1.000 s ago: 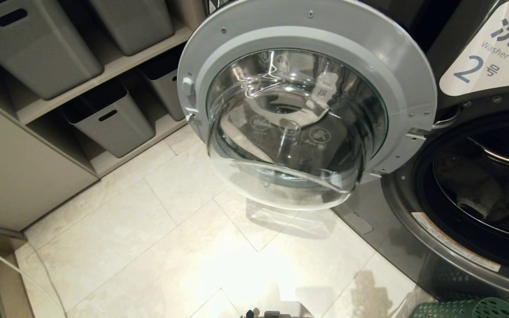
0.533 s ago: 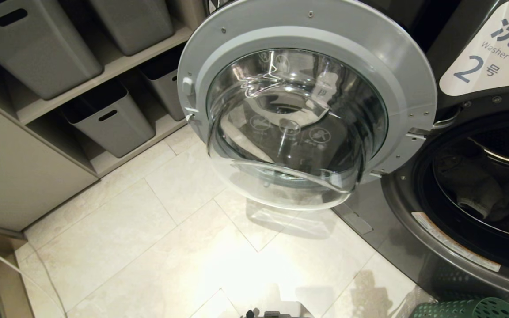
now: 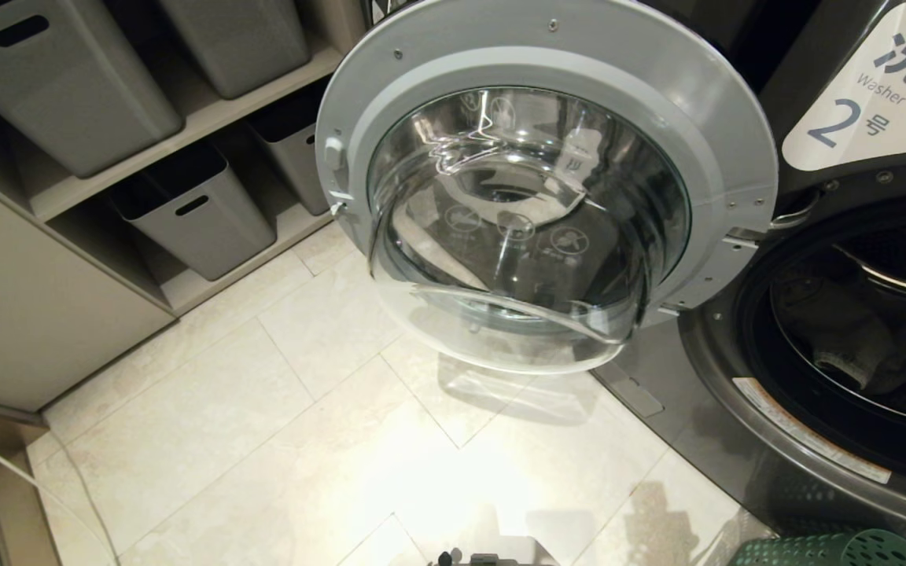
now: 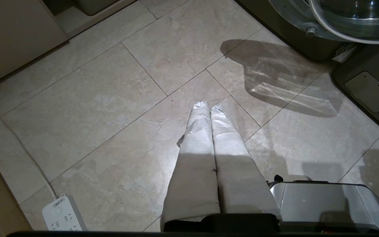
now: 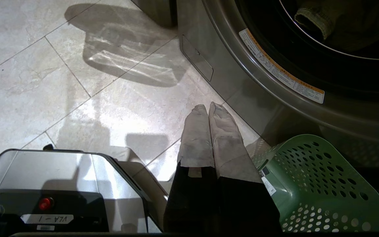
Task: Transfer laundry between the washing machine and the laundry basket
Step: Pick a cloth and place it into the basket
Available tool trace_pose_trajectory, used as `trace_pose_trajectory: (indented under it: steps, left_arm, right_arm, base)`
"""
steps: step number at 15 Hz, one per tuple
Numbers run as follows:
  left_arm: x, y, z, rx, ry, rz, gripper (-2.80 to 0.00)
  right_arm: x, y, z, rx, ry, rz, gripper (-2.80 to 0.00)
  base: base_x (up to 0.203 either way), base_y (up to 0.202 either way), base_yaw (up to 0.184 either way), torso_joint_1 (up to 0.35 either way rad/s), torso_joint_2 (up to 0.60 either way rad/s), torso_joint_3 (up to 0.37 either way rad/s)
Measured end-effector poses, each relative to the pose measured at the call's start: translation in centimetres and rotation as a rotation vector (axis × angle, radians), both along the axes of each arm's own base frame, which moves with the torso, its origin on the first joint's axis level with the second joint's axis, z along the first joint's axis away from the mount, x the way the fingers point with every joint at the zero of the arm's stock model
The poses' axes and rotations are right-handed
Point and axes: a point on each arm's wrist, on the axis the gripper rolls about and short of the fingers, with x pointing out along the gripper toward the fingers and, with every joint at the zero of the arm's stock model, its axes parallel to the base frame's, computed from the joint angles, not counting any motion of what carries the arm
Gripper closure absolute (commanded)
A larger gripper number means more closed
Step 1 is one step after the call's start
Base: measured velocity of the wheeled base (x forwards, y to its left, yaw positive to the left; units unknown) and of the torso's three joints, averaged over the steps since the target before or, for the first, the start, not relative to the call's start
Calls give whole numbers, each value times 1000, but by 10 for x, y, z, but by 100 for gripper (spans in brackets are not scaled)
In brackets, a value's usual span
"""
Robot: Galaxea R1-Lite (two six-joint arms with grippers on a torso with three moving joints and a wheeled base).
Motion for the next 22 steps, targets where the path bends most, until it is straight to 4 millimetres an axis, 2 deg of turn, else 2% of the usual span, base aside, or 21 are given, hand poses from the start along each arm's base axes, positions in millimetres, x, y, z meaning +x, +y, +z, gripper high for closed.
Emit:
trace_pose_trajectory:
  steps: [22]
  left_arm:
    - [0, 0, 0, 0, 0, 0, 0]
  right_arm:
    - [0, 0, 0, -11, 0, 4, 0]
  base:
    - [0, 0, 0, 0, 0, 0]
